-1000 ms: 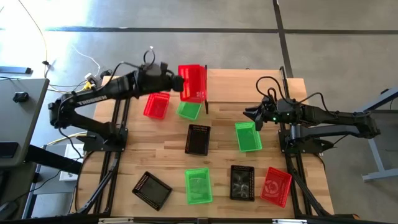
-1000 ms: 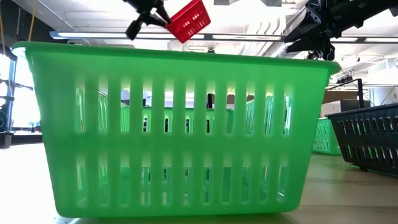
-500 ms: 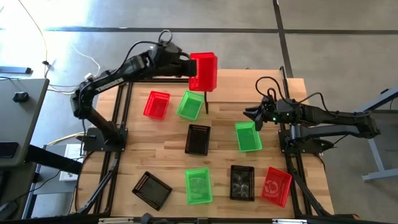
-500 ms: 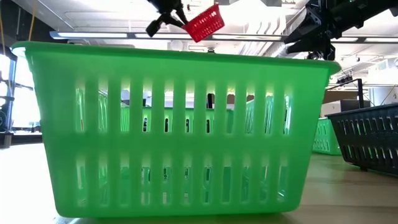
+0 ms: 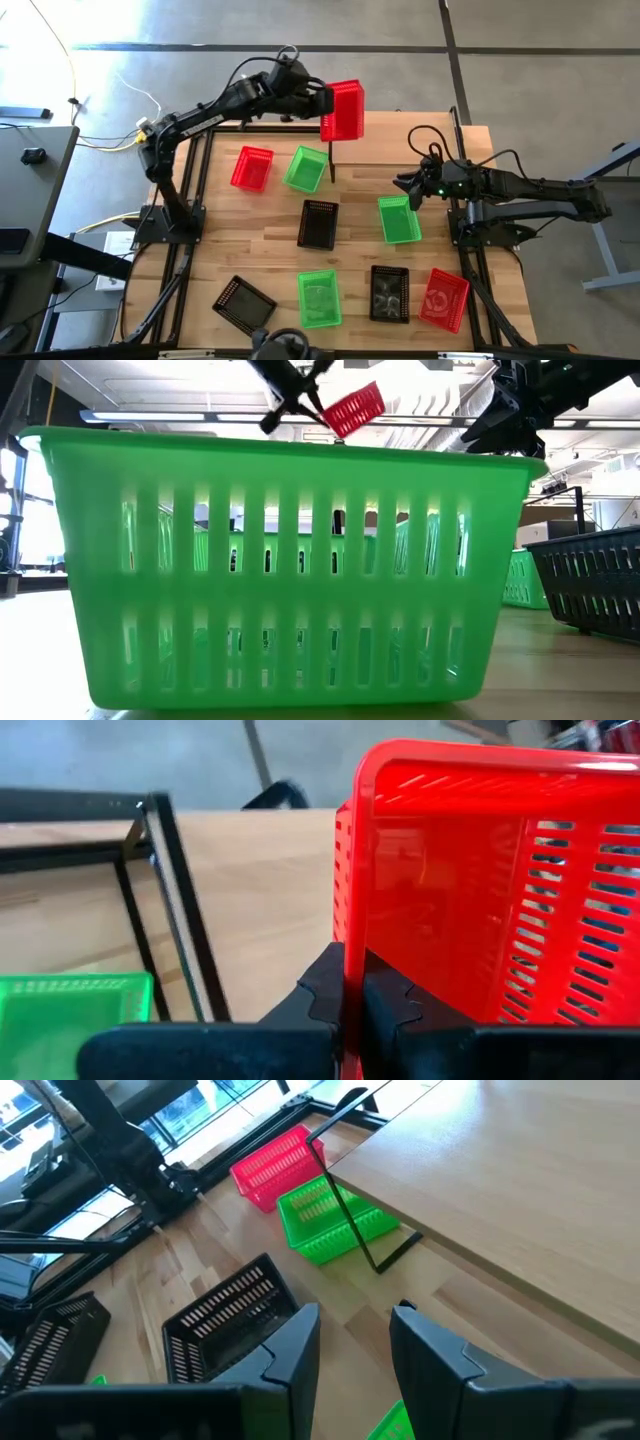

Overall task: Stack baskets on shelf by color
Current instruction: Put the bottom left red basket on the shelf

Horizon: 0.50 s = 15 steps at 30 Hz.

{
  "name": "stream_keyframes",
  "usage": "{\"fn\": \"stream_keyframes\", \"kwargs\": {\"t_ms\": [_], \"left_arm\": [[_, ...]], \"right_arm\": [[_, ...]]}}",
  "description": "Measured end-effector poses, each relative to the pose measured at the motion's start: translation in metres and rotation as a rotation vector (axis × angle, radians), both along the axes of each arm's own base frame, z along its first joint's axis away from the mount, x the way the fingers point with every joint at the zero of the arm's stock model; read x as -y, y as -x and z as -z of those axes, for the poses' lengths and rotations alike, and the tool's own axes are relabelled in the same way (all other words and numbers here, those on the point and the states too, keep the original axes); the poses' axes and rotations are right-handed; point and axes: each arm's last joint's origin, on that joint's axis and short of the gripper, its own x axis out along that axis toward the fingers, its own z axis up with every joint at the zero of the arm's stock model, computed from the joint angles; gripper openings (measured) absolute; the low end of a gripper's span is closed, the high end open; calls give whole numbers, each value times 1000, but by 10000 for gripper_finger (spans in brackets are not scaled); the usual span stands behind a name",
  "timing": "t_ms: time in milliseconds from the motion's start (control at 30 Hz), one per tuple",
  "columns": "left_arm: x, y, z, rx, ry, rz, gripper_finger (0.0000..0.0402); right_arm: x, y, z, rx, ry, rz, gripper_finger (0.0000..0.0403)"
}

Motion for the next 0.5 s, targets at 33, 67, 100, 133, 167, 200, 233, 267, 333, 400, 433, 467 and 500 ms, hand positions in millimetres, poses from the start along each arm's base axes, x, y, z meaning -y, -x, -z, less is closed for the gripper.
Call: {"fn": "stream_keyframes", "kwargs": {"t_ms": [33,67,100,133,167,200,233,267,333,400,433,467,500], "left_arm": [[-3,-2,5,-3,17,2,0],[-6,-3,9,-6,42,1,0],[-9,-4,13,-10,60,-5,0],[-11,-5,16,-9,72,-13,0],[-13,-7,20,-10,87,-16,0],[-16,-8,23,-15,99,-21,0],[-18,-9,27,-19,110,-23,0],[-20,-10,30,-21,124,-25,0],[-21,-13,35,-23,150,-26,0],[-23,-15,41,-42,167,-27,0],[-23,-16,45,-53,178,-28,0],[-24,-16,48,-66,193,-34,0],[-25,-17,51,-74,203,-38,0]], "right_arm": [[0,0,0,0,0,0,110],[0,0,0,0,0,0,110],[0,0,0,0,0,0,110],[0,0,0,0,0,0,110],[0,0,0,-1,0,0,110],[0,0,0,0,0,0,110],[0,0,0,0,0,0,110],[0,0,0,-1,0,0,110],[0,0,0,-1,0,0,110],[0,0,0,-3,0,0,110],[0,0,1,-9,-1,0,110],[0,1,1,-16,-2,0,110],[0,1,2,-25,-3,0,110]]}}
